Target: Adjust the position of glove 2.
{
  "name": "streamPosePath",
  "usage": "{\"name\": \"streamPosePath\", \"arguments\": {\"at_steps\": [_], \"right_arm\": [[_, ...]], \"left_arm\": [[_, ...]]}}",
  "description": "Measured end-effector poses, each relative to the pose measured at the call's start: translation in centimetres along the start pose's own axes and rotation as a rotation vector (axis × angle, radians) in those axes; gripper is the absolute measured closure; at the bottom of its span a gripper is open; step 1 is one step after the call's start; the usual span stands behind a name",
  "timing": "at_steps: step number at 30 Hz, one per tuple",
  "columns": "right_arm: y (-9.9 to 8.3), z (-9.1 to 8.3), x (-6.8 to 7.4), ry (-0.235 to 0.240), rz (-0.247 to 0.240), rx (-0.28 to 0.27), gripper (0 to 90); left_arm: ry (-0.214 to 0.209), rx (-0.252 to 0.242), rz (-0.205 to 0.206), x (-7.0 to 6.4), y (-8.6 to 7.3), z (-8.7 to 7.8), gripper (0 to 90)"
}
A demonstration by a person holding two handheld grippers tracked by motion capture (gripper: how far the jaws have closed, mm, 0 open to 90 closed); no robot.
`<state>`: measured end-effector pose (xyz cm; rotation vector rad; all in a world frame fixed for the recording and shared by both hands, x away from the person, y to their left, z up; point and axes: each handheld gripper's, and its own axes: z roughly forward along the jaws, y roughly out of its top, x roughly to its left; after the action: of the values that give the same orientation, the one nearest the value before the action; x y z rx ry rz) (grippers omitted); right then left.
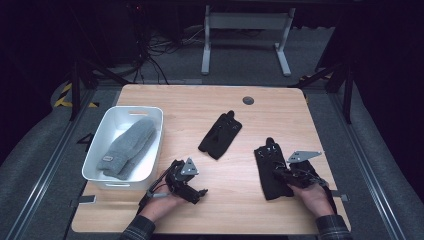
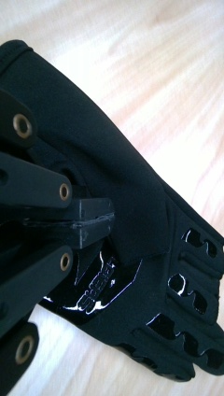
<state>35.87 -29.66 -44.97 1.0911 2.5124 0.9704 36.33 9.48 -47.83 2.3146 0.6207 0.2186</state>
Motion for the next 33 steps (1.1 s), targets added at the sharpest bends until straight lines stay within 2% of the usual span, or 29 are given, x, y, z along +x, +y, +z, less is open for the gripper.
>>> {"name": "streamPosePath", "arguments": {"at_steps": [12, 17, 20, 26, 29, 33], "right_arm": [[-0.6, -0.2, 3.9, 0.087, -0.067, 0.016, 90.0], [-0.7, -0.3, 4.8, 0.108, -0.087, 0.017, 90.0], [-0.6, -0.5, 4.5, 0.11, -0.081, 0.005, 90.0], [-0.5, -2.0, 2.8, 0.051, -0.06, -0.069, 83.5], [-0.8, -2.3, 1.2, 0.004, -0.028, -0.084, 71.8], [-1.8, -2.5, -1.4, -0.098, 0.038, -0.107, 52.3]], "left_arm": [[0.0, 0.0, 0.0, 0.0, 0.0, 0.0, 0.1], [0.0, 0.0, 0.0, 0.0, 0.0, 0.0, 0.1], [0.0, 0.0, 0.0, 0.0, 0.0, 0.0, 0.1], [-0.001, 0.0, 0.0, 0.0, 0.0, 0.0, 0.1], [-0.001, -0.001, 0.0, 0.0, 0.0, 0.0, 0.1], [-0.001, 0.0, 0.0, 0.0, 0.0, 0.0, 0.1]]}}
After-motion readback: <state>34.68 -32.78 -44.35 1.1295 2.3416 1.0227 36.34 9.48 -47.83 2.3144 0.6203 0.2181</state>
